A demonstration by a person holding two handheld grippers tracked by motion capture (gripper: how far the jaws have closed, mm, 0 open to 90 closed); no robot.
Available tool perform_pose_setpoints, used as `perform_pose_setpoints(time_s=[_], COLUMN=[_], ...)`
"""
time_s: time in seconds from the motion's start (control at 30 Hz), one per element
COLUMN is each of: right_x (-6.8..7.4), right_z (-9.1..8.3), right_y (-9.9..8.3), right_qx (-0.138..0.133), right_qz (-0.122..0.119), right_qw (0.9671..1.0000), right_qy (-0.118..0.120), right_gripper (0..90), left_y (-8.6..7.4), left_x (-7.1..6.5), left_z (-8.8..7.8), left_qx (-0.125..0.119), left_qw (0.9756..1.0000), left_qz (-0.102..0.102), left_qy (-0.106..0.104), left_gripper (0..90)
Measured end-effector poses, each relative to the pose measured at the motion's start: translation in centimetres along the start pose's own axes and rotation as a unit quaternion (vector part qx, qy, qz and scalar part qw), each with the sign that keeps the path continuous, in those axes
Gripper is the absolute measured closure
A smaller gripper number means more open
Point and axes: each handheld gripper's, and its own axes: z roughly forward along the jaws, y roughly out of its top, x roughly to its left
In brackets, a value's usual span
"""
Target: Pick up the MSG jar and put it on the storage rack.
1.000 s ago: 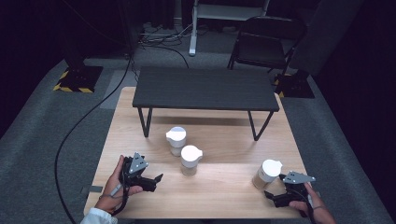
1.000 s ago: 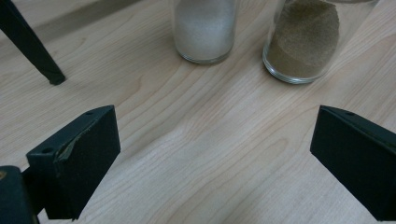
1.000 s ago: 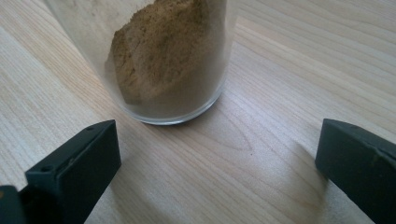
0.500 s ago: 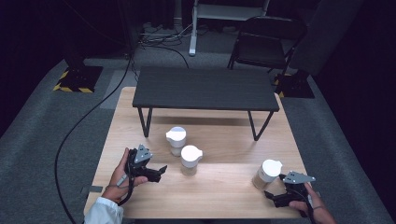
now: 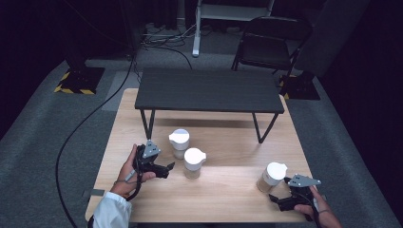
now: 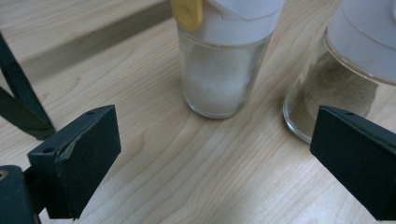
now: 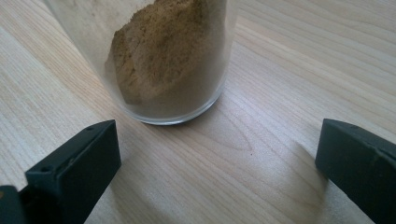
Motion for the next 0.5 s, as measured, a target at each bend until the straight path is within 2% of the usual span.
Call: perform_pose_setpoints(time_s=[0.3, 0.5], right_x=[0.0, 0.0], right_z=[0.0, 0.0], right_y=[0.0, 0.0], right_qx=[0.0, 0.0], right_qz=[0.0, 0.0], right_qw=[1.0, 1.0], right_qy=[0.0, 0.0], right_gripper=[0.0, 0.0], left_y=[0.6, 1.2], left_x=[0.3, 0.4], left_z=[0.9, 1.8], left_qx=[-0.009, -0.007], left_qw=[0.9999, 0.9999], left_qz=[-0.003, -0.003], left_qy=[-0.011, -0.015], left_gripper=[1.6, 1.6])
